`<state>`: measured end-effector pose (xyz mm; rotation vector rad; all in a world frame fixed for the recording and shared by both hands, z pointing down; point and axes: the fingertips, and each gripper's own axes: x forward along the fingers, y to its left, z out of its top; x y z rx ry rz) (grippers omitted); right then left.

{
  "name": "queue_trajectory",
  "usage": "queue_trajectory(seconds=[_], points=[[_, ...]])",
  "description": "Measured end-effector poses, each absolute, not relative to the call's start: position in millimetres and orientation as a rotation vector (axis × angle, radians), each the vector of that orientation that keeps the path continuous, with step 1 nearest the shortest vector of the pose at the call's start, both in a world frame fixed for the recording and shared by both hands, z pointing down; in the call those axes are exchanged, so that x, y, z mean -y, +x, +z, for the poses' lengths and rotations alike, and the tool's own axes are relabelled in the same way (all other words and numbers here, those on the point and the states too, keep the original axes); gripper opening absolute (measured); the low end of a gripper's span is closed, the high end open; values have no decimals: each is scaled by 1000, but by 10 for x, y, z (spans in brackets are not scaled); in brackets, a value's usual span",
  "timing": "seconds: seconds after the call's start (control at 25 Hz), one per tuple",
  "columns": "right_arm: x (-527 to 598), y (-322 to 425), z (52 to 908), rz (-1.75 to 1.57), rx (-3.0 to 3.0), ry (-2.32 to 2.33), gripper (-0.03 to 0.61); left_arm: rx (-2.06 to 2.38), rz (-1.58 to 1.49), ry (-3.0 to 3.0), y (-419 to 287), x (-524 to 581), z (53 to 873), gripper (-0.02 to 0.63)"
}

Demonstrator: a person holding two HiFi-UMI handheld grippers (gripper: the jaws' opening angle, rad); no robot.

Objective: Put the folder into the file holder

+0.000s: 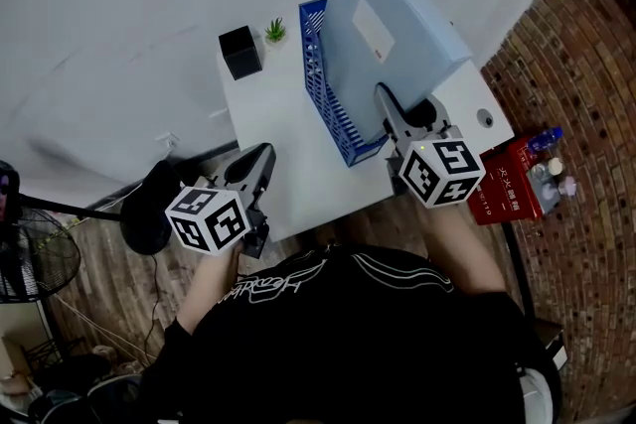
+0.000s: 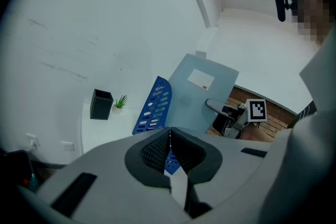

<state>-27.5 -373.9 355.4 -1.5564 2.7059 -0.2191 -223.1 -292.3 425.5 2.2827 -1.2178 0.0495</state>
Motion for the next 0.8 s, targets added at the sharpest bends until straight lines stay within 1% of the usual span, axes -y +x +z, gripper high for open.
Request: queue_trajectory(seconds=[0.8], points=[[3848, -525, 4108, -253, -2794, -1587, 153, 1217, 71, 2244, -2312, 2938, 4458, 32]])
